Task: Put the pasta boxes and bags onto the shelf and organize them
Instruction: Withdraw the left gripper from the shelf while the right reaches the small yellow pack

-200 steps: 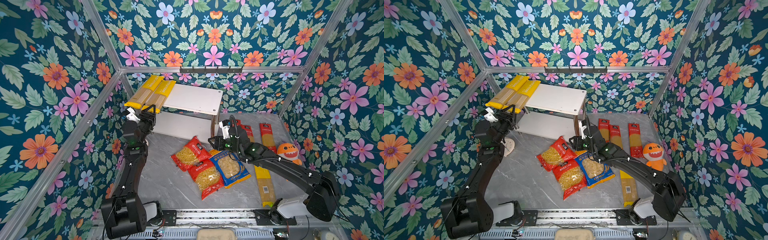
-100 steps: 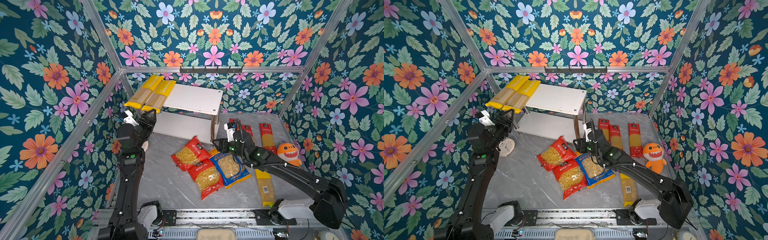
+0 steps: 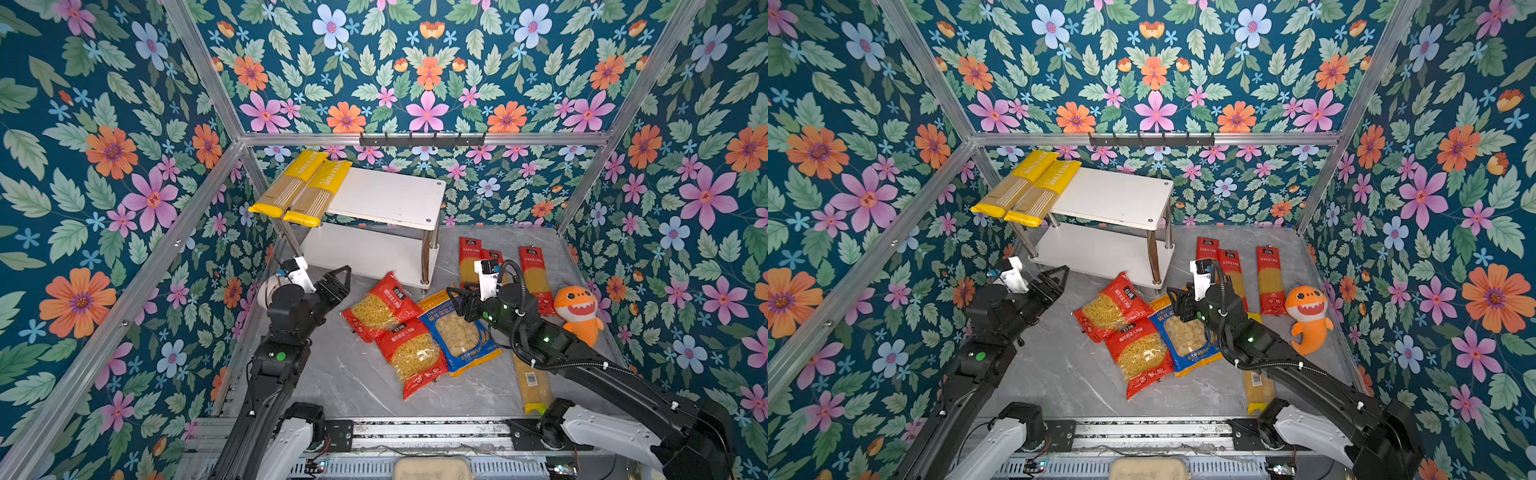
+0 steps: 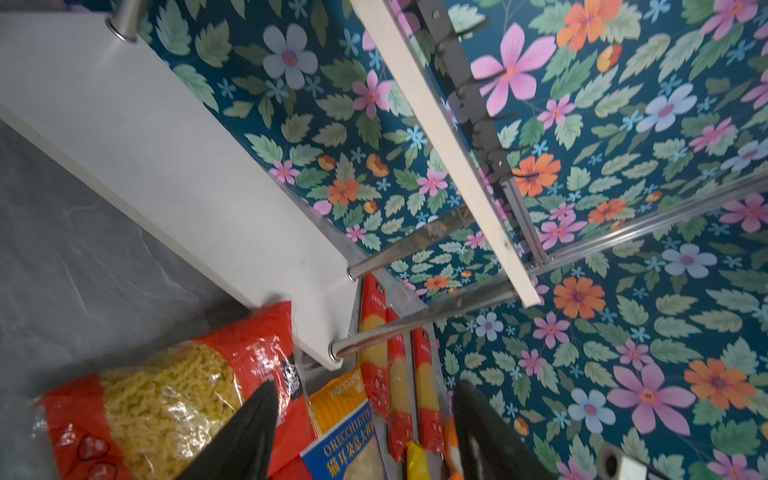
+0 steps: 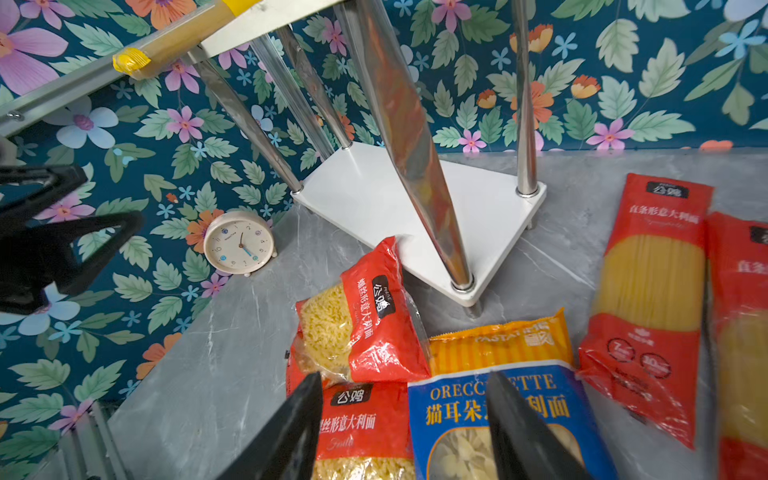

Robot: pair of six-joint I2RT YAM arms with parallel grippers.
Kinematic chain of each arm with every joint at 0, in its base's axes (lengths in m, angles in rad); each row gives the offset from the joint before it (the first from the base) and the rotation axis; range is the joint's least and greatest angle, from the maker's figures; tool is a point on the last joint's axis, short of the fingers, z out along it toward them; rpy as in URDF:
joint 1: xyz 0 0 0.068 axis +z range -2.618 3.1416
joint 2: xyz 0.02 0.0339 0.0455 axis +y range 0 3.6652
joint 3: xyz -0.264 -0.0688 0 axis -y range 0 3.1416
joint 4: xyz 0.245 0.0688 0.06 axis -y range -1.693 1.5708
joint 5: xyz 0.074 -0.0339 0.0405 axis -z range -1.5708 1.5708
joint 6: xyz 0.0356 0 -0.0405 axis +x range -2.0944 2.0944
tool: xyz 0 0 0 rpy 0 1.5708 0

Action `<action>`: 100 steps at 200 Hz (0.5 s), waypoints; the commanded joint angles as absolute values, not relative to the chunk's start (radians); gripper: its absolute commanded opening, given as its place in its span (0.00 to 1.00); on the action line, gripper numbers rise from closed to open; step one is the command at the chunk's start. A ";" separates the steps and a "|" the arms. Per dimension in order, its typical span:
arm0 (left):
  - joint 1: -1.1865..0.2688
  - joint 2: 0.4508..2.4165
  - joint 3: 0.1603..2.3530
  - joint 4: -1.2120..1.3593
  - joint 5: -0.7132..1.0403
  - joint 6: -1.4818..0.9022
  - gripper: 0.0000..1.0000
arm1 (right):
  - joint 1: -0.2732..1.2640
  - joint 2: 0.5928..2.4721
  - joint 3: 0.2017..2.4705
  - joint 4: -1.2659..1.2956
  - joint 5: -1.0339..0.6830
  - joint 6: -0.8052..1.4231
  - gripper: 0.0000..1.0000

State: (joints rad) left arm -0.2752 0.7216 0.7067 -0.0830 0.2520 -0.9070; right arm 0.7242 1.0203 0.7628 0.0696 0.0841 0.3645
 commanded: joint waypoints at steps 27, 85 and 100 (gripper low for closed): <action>-0.591 0.785 0.625 0.018 0.104 -0.846 0.68 | 0.721 0.971 0.754 -0.095 0.211 0.328 0.64; -0.956 1.119 0.697 0.220 -0.021 -0.714 0.68 | 0.522 0.993 0.771 -0.539 0.302 0.532 0.63; -0.994 1.220 0.725 0.263 -0.007 -0.700 0.68 | 0.517 1.013 0.773 -0.609 0.361 0.553 0.63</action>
State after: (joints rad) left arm -0.9421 1.1088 0.6876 0.1390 0.0227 -0.7715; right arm 0.5316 0.9939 0.7658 -0.4030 0.2726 0.4725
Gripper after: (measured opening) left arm 0.682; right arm 0.633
